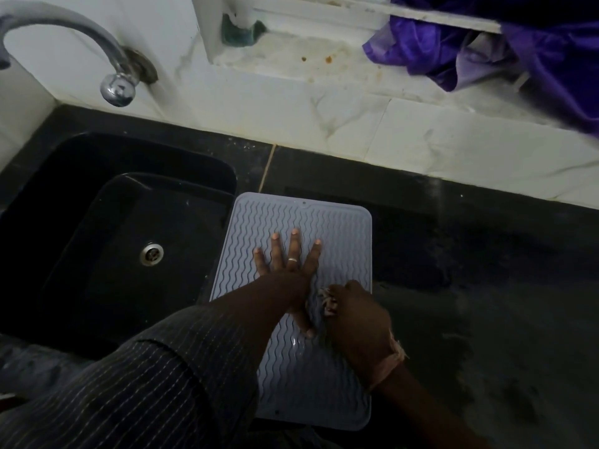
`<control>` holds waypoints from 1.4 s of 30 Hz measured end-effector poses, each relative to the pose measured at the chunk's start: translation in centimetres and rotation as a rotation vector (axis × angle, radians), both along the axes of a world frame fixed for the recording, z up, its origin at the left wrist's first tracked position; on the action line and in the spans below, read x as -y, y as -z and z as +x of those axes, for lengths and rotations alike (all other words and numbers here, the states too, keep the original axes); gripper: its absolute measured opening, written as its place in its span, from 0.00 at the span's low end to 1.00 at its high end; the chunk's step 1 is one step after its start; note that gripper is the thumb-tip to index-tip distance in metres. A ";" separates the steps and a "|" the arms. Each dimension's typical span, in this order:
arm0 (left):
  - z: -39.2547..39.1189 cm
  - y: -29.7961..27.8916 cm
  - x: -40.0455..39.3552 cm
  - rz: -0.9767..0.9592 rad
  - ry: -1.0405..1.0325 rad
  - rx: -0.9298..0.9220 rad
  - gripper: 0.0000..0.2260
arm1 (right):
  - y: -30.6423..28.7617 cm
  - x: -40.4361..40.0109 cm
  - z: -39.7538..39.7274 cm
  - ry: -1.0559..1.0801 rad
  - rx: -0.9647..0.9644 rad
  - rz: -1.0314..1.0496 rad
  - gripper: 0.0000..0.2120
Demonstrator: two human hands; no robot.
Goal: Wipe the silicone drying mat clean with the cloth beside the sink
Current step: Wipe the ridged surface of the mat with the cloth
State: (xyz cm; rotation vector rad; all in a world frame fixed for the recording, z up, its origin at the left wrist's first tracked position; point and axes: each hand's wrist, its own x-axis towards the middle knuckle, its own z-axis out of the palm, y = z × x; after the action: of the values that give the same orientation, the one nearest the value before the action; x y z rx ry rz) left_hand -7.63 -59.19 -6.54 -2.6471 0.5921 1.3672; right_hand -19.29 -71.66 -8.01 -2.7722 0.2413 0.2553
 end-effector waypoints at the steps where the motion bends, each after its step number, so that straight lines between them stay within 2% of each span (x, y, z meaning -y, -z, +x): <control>1: 0.1 -0.1 0.1 0.013 -0.001 -0.009 0.78 | 0.1 0.3 0.4 -0.002 0.011 -0.018 0.12; 11: 0.5 -0.6 0.5 0.059 -0.009 -0.054 0.79 | -0.4 2.5 9.3 0.026 0.077 -0.066 0.12; 15: 0.6 -0.7 0.6 0.067 -0.011 -0.058 0.78 | 0.0 3.5 12.9 0.044 0.167 -0.039 0.14; 19: 0.7 -0.6 0.6 0.066 -0.013 -0.061 0.79 | 0.4 4.1 15.4 0.066 0.181 -0.099 0.10; 24: 0.7 -0.7 0.7 0.068 -0.014 -0.057 0.79 | 0.6 3.4 15.0 0.086 0.140 -0.129 0.11; 28: 0.6 -0.8 0.6 0.082 -0.019 -0.054 0.78 | -0.2 2.4 12.0 0.003 0.076 -0.135 0.11; 36: 0.5 -1.1 0.9 0.075 -0.014 -0.042 0.77 | -1.0 1.0 4.7 -0.005 -0.035 0.050 0.11; 38: 0.6 -0.9 0.9 0.089 -0.012 -0.052 0.78 | -1.0 2.1 5.2 0.003 -0.072 0.155 0.11; 40: 0.7 -0.9 0.9 0.097 -0.010 -0.067 0.78 | -0.5 3.6 6.9 0.053 -0.067 0.230 0.15; 42: 0.7 -0.9 0.9 0.099 -0.004 -0.069 0.79 | 0.1 4.9 9.2 0.154 0.052 0.226 0.17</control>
State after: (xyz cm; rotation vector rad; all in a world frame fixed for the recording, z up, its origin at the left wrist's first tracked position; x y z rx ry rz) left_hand -6.91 -60.10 -5.65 -2.5342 0.5127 1.4542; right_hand -10.07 -76.60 -8.10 -2.5186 0.3861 0.1607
